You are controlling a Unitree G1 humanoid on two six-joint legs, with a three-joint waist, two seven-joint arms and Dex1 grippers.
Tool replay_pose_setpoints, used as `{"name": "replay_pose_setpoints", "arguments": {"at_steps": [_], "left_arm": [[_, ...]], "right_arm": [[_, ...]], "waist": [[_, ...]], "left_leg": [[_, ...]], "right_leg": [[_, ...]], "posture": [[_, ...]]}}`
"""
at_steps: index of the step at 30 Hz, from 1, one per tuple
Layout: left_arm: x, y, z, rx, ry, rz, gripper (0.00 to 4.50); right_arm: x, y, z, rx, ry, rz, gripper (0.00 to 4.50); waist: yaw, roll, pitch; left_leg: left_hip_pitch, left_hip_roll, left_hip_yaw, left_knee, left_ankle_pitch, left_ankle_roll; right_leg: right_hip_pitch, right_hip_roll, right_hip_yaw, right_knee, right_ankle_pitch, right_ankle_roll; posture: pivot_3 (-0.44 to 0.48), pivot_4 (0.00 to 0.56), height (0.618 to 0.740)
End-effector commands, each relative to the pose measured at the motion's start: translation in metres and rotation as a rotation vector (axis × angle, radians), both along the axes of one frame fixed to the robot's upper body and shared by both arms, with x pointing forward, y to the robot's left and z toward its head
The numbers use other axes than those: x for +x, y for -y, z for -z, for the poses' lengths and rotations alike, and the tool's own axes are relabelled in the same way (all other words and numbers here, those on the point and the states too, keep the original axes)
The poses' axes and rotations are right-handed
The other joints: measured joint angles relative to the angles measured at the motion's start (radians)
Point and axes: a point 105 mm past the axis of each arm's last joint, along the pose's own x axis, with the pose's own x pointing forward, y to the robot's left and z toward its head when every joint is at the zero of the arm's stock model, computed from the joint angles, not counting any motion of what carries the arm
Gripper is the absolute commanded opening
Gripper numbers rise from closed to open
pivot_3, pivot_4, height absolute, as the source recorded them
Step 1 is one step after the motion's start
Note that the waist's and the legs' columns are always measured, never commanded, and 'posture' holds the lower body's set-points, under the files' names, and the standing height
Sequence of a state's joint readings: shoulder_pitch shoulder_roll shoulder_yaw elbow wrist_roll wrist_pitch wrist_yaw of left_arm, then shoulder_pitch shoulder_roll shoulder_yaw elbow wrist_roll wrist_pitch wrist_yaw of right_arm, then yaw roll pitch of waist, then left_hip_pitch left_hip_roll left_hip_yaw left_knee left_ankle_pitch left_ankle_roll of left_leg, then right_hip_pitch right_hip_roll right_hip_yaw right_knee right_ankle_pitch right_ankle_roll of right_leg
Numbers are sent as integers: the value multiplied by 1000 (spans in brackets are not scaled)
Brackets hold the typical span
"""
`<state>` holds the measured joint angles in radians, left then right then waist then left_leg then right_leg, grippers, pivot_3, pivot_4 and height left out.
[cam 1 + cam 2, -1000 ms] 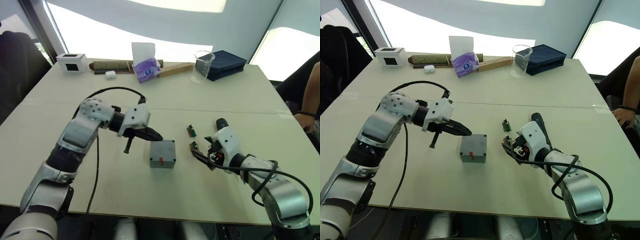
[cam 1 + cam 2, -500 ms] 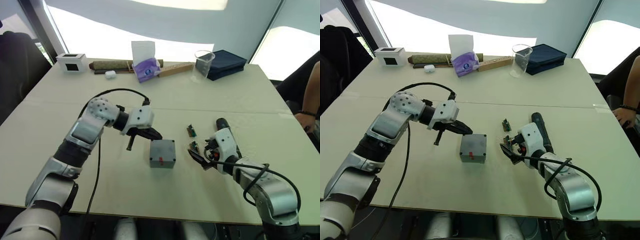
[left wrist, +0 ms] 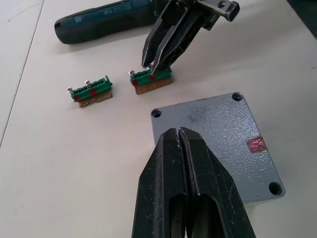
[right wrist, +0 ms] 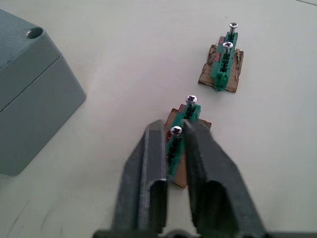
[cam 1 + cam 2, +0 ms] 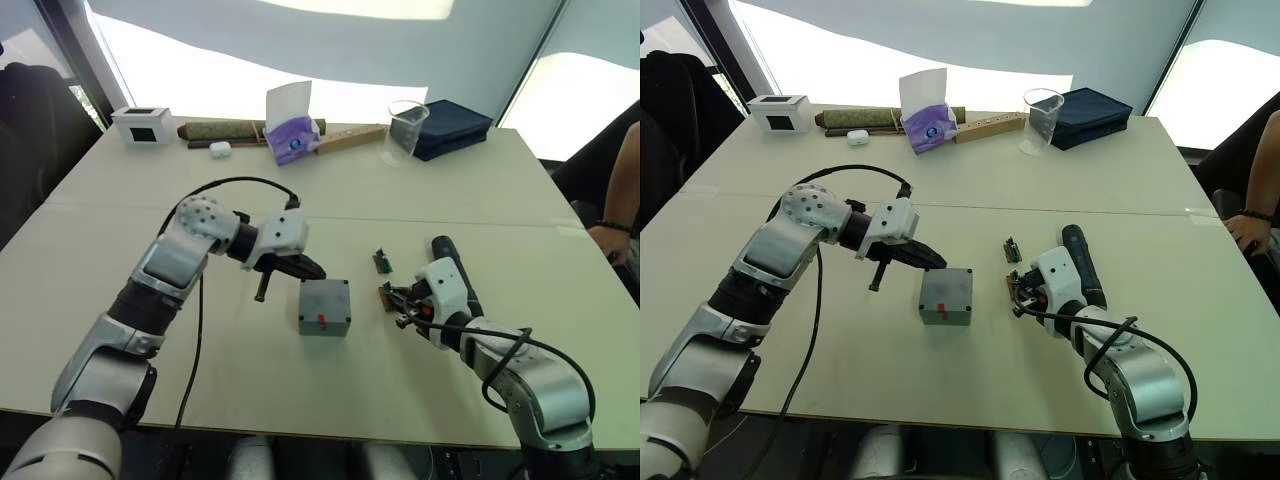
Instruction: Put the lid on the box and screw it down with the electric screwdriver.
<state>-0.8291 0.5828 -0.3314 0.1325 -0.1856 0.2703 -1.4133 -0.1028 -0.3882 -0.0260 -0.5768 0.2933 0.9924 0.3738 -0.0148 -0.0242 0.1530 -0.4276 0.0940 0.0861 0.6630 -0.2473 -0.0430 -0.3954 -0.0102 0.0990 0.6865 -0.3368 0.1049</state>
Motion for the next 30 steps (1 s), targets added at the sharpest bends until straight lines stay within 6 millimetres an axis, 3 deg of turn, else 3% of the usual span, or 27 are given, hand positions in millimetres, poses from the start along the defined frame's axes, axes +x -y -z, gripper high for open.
{"name": "replay_pose_setpoints", "arguments": {"at_steps": [1,6,16,22,30], "left_arm": [[-2,2,-16,-52,27,4,0],[-3,4,-17,-75,4,-2,0],[-4,1,-20,-101,-10,-30,0],[-12,-10,-28,-154,-44,-74,0],[-20,-23,-26,-148,-52,-141,0]], "right_arm": [[3,-2,-9,15,38,-5,16],[4,-1,-12,10,45,-4,16],[-3,-5,-54,38,119,-66,16],[-10,-53,-75,104,119,-278,16],[0,-74,-66,99,73,-348,16]], "waist": [[0,0,0],[0,0,0],[0,0,0],[-9,1,1],[1,0,1]], "left_leg": [[0,0,0,0,0,0],[0,0,0,0,0,0],[0,0,0,0,0,0],[0,1,0,0,0,0],[-1,0,0,0,0,0]], "right_leg": [[0,0,0,0,0,0],[0,0,0,0,0,0],[0,0,0,0,0,0],[-1,0,0,0,0,0],[-1,-1,0,0,0,0]], "posture": [[0,150,721],[0,150,721],[0,150,721],[0,150,721],[0,150,721]]}}
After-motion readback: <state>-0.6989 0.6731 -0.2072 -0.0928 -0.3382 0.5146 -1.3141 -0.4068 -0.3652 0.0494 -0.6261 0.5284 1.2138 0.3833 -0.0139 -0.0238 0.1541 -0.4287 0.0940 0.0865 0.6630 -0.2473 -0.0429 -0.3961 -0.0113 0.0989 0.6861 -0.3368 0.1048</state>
